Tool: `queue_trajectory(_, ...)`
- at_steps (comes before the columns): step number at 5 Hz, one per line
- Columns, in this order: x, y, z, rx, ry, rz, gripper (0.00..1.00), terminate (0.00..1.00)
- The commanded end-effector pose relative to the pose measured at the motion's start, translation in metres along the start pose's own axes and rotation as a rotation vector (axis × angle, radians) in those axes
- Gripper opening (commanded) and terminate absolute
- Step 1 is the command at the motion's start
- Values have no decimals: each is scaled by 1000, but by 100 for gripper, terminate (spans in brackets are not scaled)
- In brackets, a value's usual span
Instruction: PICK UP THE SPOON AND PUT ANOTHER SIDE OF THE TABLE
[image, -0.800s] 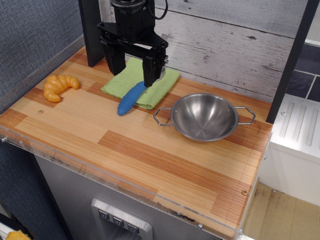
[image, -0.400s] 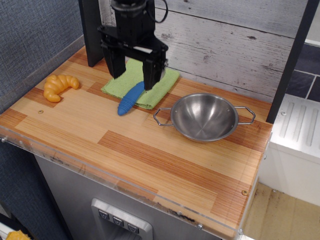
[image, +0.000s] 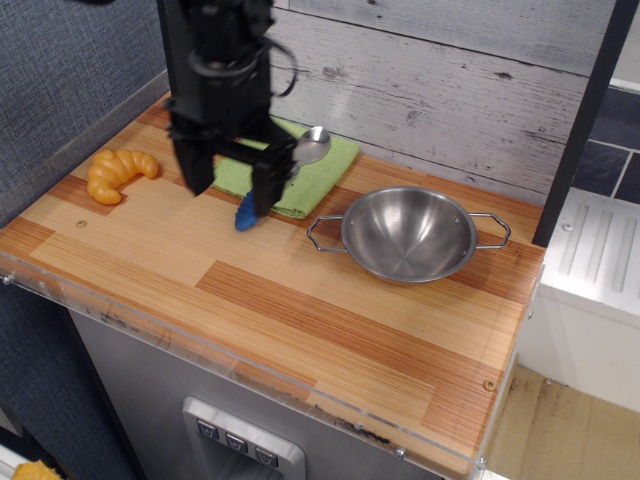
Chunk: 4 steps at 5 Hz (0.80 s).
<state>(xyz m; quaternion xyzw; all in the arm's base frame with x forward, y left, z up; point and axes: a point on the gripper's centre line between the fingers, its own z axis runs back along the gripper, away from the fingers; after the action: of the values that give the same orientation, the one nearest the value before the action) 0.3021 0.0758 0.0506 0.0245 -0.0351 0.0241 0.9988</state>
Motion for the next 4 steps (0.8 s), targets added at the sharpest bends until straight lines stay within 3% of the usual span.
queue_trajectory(1,13,17,-13,-6,-25,45,100,0)
queue_trajectory(4,27,9,-24,-30,-9,39,100,0)
